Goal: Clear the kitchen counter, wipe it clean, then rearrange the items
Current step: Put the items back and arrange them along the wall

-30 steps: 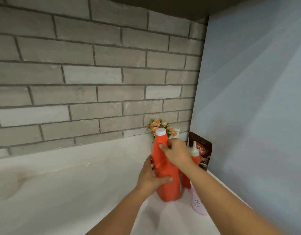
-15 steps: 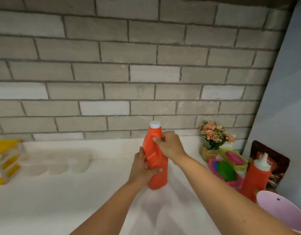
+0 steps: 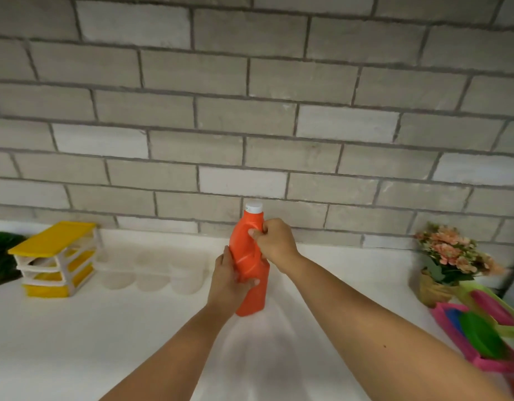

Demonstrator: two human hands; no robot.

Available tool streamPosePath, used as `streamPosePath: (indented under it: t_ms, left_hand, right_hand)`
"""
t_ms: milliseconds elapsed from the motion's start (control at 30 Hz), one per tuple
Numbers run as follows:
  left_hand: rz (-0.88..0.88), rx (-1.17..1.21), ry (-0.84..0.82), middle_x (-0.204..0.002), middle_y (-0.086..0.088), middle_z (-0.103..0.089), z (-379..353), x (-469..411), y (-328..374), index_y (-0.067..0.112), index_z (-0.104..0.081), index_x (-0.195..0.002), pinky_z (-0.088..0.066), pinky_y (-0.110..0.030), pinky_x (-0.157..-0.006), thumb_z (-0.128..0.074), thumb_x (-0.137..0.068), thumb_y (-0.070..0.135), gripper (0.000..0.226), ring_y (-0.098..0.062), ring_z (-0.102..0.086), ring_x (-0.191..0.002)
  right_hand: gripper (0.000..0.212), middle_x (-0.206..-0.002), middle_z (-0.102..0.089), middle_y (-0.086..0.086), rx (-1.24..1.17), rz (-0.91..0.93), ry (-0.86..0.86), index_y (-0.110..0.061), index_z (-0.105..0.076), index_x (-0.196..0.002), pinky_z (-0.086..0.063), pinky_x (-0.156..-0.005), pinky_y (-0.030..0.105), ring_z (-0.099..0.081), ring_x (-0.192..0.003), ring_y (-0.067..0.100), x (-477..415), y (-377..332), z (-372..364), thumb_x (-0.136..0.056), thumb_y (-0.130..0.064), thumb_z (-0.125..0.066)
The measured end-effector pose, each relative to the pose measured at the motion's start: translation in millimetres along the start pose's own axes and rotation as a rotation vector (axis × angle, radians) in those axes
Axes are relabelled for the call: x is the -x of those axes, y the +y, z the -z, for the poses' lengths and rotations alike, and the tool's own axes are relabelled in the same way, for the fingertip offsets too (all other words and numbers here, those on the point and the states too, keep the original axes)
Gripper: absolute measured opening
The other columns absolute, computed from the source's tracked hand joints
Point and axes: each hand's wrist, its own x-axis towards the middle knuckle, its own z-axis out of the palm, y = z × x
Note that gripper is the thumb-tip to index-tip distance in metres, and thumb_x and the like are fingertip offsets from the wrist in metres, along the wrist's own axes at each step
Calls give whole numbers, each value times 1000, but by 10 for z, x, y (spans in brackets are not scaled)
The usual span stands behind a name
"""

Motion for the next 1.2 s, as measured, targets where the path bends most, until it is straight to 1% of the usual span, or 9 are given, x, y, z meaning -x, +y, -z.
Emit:
streamPosePath:
  t_ms: [133,300,533,633,733,833,933,1133,1200]
  left_hand:
    - [10,-5,20,-133,-10,-40,68,-177,-129,15,-16,-146,-41,-32,-92,-75,-72,12,94,-26,-48,-115]
    - [11,-14,42,-134,-10,-41,112,-345,-203,16,-17,-147,-44,-42,-98,-74,-73,13,94,-30,-49,-114]
    - [17,15,74,-138,-11,-40,93,-430,-260,15,-20,-146,-40,-39,-101,-71,-76,12,87,-28,-45,-123]
    - [31,17,102,-137,-11,-41,66,-427,-258,15,-21,-146,-41,-40,-101,-71,-76,12,86,-28,-47,-122]
    - [35,45,117,-139,-11,-38,47,-410,-240,18,-18,-146,-41,-47,-103,-72,-74,12,90,-30,-48,-122]
    - [11,50,175,-140,-10,-35,31,-369,-151,20,-18,-146,-40,-48,-103,-75,-72,18,94,-29,-44,-124]
    - [-44,74,292,-135,-11,-39,18,-291,-3,16,-26,-142,-38,-45,-104,-72,-74,18,82,-28,-41,-123]
    - [-5,138,326,-128,-17,-42,-56,-141,297,7,-36,-133,-38,-41,-98,-62,-81,9,57,-34,-43,-118]
    - [-26,130,324,-124,-19,-44,-122,-77,384,3,-40,-127,-39,-43,-97,-61,-81,7,51,-37,-45,-115]
  right_hand:
    - [39,-60,-47,0,31,10,6,-18,-39,-56,-36,-55,25,-48,-57,17,-140,-61,-165,-91,-20,-57]
    - [31,-68,-49,0,75,17,4,-15,-43,-63,-37,-65,27,-51,-73,20,-278,-82,-287,-91,-15,-55]
    - [37,-82,-52,5,125,36,19,-20,-37,-61,-34,-68,26,-48,-77,19,-345,-96,-354,-93,-16,-53]
    - [34,-76,-48,2,118,19,10,-19,-38,-63,-33,-61,24,-47,-77,19,-347,-78,-361,-94,-17,-52]
    - [13,-82,-54,4,89,10,-32,-9,-55,-84,-37,-63,24,-52,-82,21,-312,-84,-339,-94,-17,-52]
    - [25,-111,-62,10,45,0,-53,-8,-57,-116,-46,-84,32,-58,-103,26,-233,-111,-253,-94,-21,-51]
    - [35,-122,-59,9,10,-6,-30,-12,-52,-126,-47,-96,36,-57,-110,25,-156,-121,-84,-93,-23,-53]
    - [29,-97,-53,3,-62,-8,22,-11,-57,-118,-45,-64,25,-53,-82,19,46,-100,326,-90,-19,-56]
    - [26,-96,-54,2,-71,3,38,-12,-59,-114,-42,-64,24,-53,-82,19,137,-102,463,-89,-19,-57]
